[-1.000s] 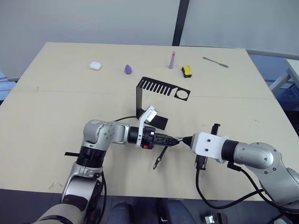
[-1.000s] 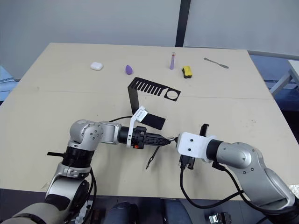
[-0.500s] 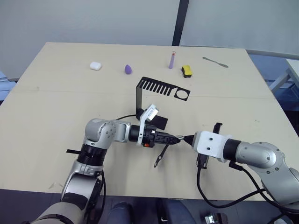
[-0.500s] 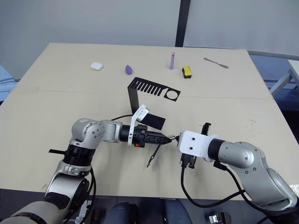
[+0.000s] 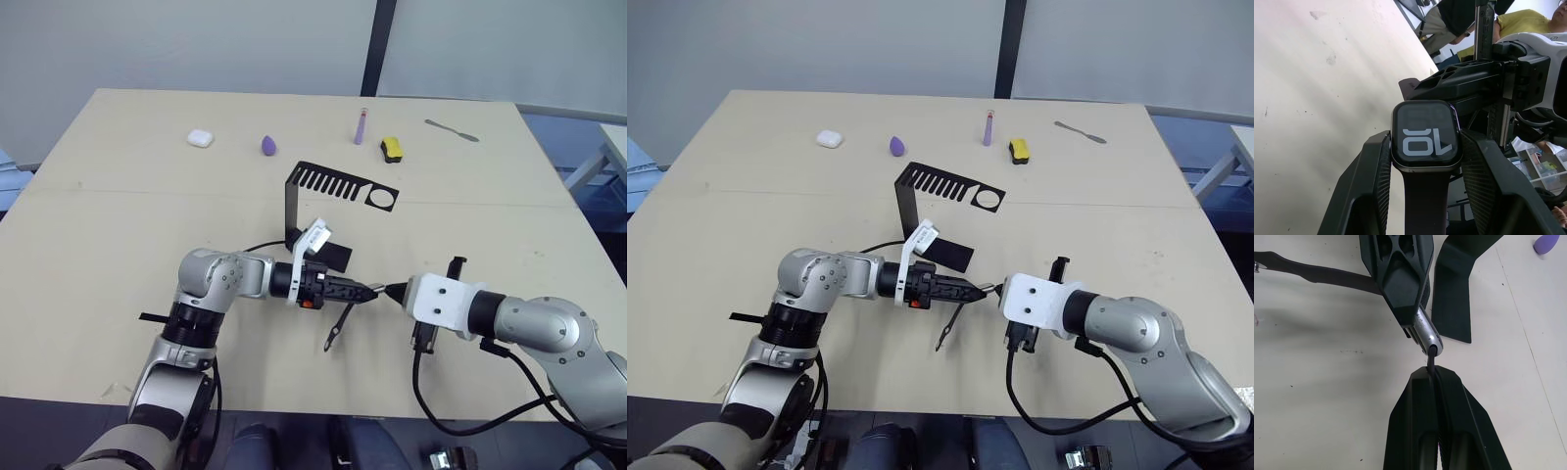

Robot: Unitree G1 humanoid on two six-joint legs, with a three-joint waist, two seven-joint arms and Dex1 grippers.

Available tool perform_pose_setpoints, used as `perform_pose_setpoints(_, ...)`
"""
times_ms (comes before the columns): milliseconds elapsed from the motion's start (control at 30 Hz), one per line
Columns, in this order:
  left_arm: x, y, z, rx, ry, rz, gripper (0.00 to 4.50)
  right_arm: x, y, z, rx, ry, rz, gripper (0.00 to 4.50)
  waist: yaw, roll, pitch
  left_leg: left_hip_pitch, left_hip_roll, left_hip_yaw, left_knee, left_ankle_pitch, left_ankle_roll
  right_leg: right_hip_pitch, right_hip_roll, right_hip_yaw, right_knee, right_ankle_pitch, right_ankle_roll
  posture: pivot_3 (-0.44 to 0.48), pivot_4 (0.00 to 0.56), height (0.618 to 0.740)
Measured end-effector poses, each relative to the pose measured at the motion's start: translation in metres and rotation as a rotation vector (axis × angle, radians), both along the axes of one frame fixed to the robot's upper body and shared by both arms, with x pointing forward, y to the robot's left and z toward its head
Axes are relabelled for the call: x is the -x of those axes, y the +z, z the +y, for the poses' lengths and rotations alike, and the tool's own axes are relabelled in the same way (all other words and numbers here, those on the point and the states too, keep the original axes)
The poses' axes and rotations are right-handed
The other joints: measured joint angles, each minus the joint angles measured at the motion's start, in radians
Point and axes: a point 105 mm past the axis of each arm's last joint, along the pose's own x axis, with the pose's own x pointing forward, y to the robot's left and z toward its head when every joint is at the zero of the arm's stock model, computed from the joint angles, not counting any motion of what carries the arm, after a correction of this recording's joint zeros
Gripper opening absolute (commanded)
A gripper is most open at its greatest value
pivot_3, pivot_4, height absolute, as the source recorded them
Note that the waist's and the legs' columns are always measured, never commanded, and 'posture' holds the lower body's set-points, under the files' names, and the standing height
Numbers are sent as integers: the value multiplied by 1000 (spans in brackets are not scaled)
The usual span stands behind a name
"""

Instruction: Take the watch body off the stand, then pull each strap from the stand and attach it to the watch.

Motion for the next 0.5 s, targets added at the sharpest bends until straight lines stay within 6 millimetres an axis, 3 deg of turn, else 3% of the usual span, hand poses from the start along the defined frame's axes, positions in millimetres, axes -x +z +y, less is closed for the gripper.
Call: perform_pose_setpoints(500,0,-1,-1,-3,-3,1,1576,0,0,-1,-1,-6,15,0,0,0,0,0,0,0,0,0,0,0,0,0,0,0,0,0,150,740)
